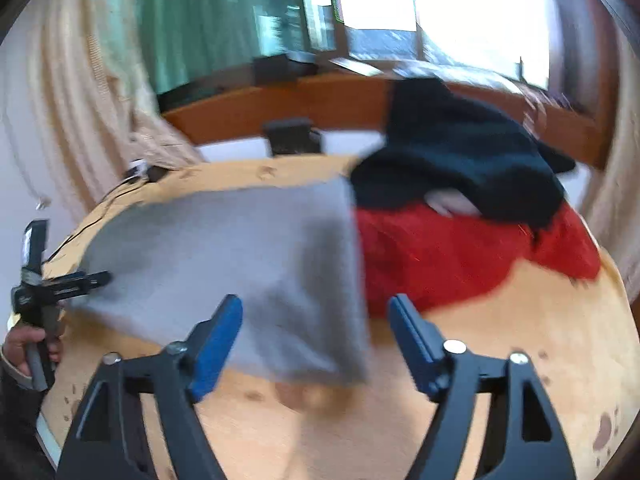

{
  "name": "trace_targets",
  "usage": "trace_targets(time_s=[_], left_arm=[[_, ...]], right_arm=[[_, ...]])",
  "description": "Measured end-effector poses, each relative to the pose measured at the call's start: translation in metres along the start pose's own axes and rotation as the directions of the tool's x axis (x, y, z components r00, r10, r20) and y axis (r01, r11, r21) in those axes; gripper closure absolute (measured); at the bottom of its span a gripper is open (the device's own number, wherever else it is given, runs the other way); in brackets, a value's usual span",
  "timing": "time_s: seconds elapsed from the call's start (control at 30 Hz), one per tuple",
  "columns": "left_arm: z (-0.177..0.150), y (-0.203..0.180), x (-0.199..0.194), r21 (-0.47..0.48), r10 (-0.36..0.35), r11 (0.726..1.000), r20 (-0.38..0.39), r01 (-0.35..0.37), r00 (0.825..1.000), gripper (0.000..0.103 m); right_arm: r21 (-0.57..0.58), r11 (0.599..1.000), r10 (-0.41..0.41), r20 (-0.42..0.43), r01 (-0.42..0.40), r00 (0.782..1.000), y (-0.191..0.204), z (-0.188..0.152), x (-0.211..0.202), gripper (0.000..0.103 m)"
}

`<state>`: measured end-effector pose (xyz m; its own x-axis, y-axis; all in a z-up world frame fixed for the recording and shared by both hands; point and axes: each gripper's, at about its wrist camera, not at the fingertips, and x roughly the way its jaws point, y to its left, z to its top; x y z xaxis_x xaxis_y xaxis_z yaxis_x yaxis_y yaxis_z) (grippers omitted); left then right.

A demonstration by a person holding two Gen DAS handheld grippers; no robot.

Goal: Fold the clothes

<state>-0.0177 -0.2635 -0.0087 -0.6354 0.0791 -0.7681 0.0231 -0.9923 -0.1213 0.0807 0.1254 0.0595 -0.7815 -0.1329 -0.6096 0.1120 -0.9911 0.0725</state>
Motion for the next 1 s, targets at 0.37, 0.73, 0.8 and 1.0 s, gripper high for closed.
trace_targets(time_s=[0.37,0.73,0.8,1.0], left_arm=[[-0.001,-0.002,-0.001,0.001,0.01,1.0,0.002,-0.01,1.0,0.0],[-0.004,-0.009,-0.015,0.012,0.119,0.993,0.068,-0.12,0.991,0.0],[-0.004,-0.009,-0.015,0.01,0.128,0.992,0.072,-0.129,0.989,0.0],[-0.004,-0.005,-0.012,-0.002,0.124,0.992,0.057,-0.124,0.991,0.0]], right_arm=[[-0.12,0.992,0.006,-0.231,-0.034,0.973,0.044,-0.031,0.087,0.017],[-0.092,0.996,-0.028,-0.199,0.01,0.98,0.058,-0.02,0.085,0.013],[-0.091,0.996,-0.01,-0.155,-0.005,0.988,0.07,-0.008,0.081,0.013],[-0.119,0.992,0.011,-0.176,-0.032,0.984,0.099,0.007,0.11,0.013]])
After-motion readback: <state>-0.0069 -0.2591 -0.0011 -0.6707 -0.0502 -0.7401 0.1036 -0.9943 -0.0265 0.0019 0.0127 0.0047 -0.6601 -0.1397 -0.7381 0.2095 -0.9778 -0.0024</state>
